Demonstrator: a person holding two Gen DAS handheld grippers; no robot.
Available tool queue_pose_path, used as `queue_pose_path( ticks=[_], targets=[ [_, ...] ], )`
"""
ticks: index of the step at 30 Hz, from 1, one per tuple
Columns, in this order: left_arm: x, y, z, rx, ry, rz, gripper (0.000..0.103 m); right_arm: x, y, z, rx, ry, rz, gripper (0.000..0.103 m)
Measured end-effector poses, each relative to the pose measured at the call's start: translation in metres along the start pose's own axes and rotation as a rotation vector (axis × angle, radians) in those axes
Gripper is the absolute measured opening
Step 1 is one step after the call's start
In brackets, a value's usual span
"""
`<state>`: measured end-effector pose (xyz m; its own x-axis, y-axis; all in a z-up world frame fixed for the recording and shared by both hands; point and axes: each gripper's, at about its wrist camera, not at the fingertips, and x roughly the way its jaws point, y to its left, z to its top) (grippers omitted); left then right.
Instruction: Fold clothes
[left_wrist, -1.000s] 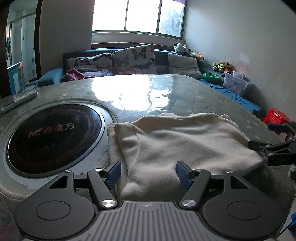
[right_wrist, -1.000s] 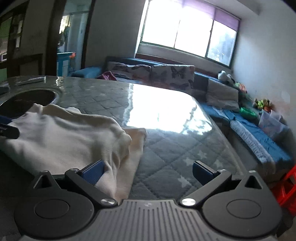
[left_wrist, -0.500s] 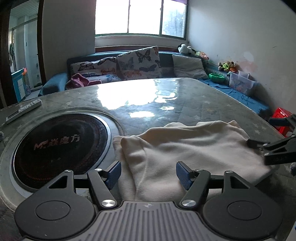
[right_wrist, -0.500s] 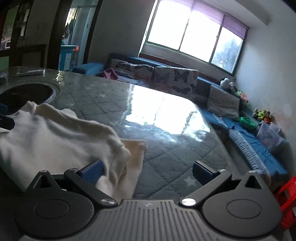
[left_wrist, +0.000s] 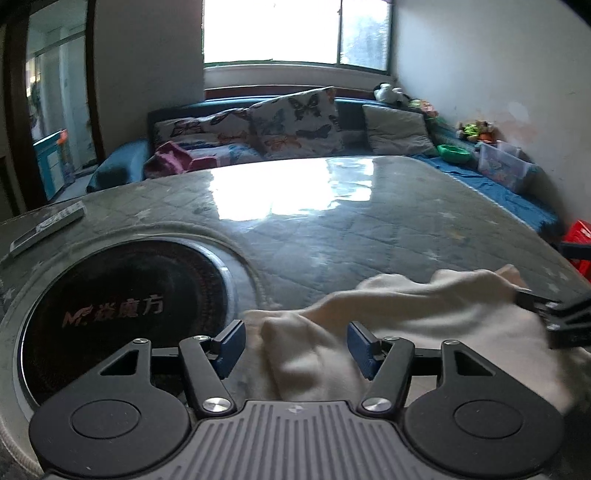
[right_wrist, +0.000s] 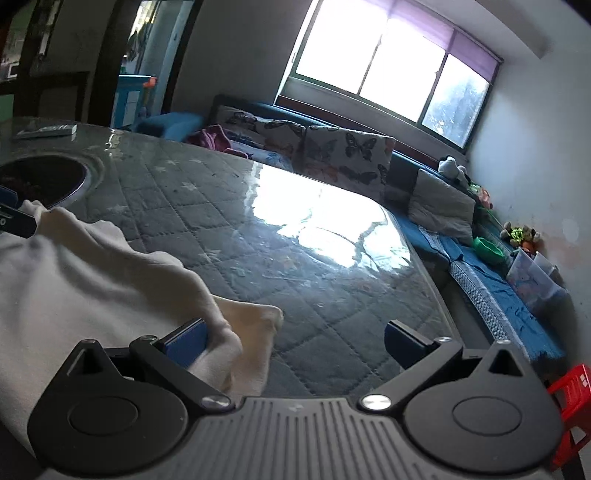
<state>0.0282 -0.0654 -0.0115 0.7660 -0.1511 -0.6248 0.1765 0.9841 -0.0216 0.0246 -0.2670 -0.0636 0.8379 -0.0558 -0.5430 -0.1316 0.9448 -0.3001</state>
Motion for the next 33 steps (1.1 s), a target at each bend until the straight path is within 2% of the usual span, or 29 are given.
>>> queue_pose_path(
  ticks=[5,9,12,15,19,23,28,33],
  targets=[
    [0.015,0.016,0.002,-0.037,0.018,0.033,0.062,-0.002,0.0,0.002,-0.019,-0.005,-0.009,0.103],
    [0.01,0.015,0.007,-0.054,0.008,0.019,0.061,-0.002,0.001,0.007,-0.027,-0.02,-0.002,0.103],
    [0.004,0.009,0.013,-0.054,-0.019,-0.023,0.061,0.0,0.004,0.016,-0.034,-0.034,0.012,0.103],
    [0.006,-0.003,0.02,-0.027,-0.032,-0.058,0.061,0.006,0.01,0.023,-0.049,-0.038,0.017,0.103],
    [0.023,-0.013,0.023,0.022,0.001,-0.044,0.062,0.01,0.014,0.026,-0.056,-0.03,0.023,0.103],
    [0.03,-0.006,0.022,0.003,0.025,-0.052,0.063,0.002,0.016,0.027,-0.066,-0.043,0.036,0.103],
    [0.01,0.015,0.024,-0.036,-0.005,-0.038,0.063,-0.007,0.018,0.029,-0.077,-0.059,0.054,0.103],
    [-0.016,0.038,0.017,-0.081,-0.01,-0.031,0.065,-0.046,0.052,0.025,-0.167,-0.14,0.177,0.103]
  ],
)
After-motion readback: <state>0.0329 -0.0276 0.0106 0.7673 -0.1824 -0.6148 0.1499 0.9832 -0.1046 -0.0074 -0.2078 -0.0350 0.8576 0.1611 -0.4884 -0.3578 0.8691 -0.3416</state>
